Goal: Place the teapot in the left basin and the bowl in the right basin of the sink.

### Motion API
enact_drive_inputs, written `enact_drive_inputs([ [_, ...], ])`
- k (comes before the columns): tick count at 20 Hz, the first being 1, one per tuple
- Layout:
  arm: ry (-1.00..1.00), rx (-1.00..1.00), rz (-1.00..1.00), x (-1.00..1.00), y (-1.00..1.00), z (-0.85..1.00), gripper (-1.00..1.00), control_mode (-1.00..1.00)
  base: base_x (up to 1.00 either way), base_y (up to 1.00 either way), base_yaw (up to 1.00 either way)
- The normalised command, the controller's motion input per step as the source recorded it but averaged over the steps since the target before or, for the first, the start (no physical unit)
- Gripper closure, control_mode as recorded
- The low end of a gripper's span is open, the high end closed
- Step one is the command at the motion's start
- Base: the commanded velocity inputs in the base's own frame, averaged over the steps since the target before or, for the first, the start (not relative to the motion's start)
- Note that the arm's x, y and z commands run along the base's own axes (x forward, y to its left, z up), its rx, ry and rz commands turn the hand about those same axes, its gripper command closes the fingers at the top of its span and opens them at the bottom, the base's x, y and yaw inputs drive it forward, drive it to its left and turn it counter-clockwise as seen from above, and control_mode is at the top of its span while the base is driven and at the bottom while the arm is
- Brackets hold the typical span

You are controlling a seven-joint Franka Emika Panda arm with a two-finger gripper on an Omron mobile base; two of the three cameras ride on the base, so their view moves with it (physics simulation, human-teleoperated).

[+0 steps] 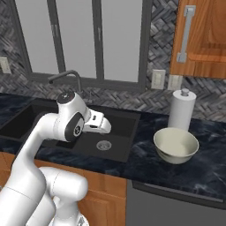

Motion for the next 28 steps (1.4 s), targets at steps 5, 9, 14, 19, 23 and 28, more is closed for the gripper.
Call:
enact_drive_inputs([
  [5, 0.00, 0.00, 0.00, 0.00, 0.00, 0.00, -1.00, 1.00, 0.22, -0.11, 0.01],
  [9, 0.00, 0.00, 0.00, 0.00, 0.00, 0.00, -1.00, 1.00, 0.06, -0.05, 0.00],
  [14, 0.00, 0.00, 0.00, 0.00, 0.00, 0.00, -1.00, 1.00, 0.00, 0.00, 0.00],
  [19, 0.00, 0.00, 0.00, 0.00, 0.00, 0.00, -1.00, 1.00, 0.00, 0.00, 0.00],
  [23, 0.00, 0.00, 0.00, 0.00, 0.00, 0.00, -1.00, 1.00, 0.00, 0.00, 0.00],
  [28, 0.00, 0.00, 0.00, 0.00, 0.00, 0.00, -1.00, 1.00, 0.00, 0.00, 0.00],
])
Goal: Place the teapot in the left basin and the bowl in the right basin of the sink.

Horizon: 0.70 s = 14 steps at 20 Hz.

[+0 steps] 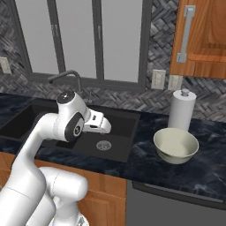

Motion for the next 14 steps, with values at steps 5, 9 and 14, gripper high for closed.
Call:
enact_drive_inputs([
  [5, 0.00, 0.00, 0.00, 0.00, 0.00, 0.00, -1.00, -1.00, 0.00, 0.00, 0.00],
  [9, 0.00, 0.00, 0.00, 0.00, -0.03, 0.03, -1.00, -1.00, 0.00, 0.00, 0.00],
  [14, 0.01, 0.01, 0.00, -0.02, -0.17, 0.30, -1.00, -1.00, 0.00, 0.00, 0.00],
])
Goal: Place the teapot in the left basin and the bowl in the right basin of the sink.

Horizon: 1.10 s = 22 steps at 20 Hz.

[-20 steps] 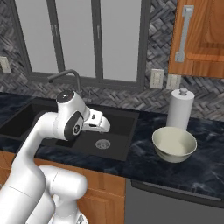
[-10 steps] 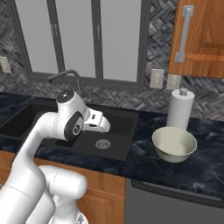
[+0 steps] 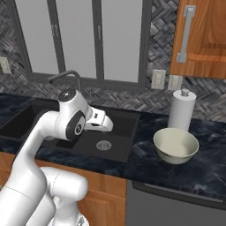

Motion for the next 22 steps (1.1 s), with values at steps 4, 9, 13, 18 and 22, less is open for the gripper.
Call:
enact_drive_inputs([
  [4, 0.12, 0.04, 0.00, -0.09, -0.39, 0.32, -1.00, -1.00, 0.00, 0.00, 0.00],
  [9, 0.01, 0.00, 0.03, -0.12, -0.41, 0.30, -1.00, -1.00, 0.00, 0.00, 0.00],
  [13, -0.05, -0.01, 0.21, -0.22, -0.36, 0.21, -1.00, -1.00, 0.00, 0.00, 0.00],
  [18, -0.05, -0.06, 0.17, -0.29, -0.33, 0.10, -1.00, -1.00, 0.00, 0.00, 0.00],
  [22, 0.00, 0.00, 0.14, -0.26, -0.34, 0.02, -1.00, -1.00, 0.00, 0.00, 0.00],
])
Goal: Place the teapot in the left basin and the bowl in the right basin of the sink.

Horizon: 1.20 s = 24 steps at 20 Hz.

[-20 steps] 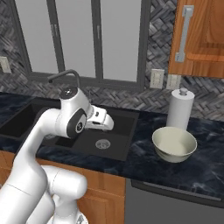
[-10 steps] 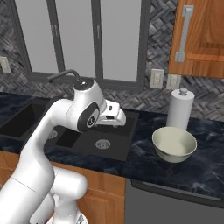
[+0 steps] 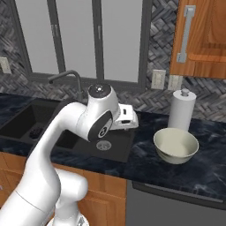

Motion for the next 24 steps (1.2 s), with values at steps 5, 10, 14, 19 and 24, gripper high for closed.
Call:
enact_drive_inputs([
  [5, 0.00, -0.08, 0.06, -0.23, -0.12, 0.01, -1.00, -1.00, 0.00, 0.00, 0.00],
  [10, 0.00, -0.12, 0.00, -0.09, -0.20, 0.02, -1.00, -1.00, 0.00, 0.00, 0.00],
  [14, 0.00, -0.13, 0.03, -0.07, -0.22, 0.00, -1.00, -1.00, 0.00, 0.00, 0.00],
  [19, 0.00, -0.11, 0.02, -0.05, -0.22, 0.00, -1.00, -1.00, 0.00, 0.00, 0.00],
  [24, 0.00, -0.03, 0.03, 0.00, -0.20, -0.01, -1.00, -1.00, 0.00, 0.00, 0.00],
])
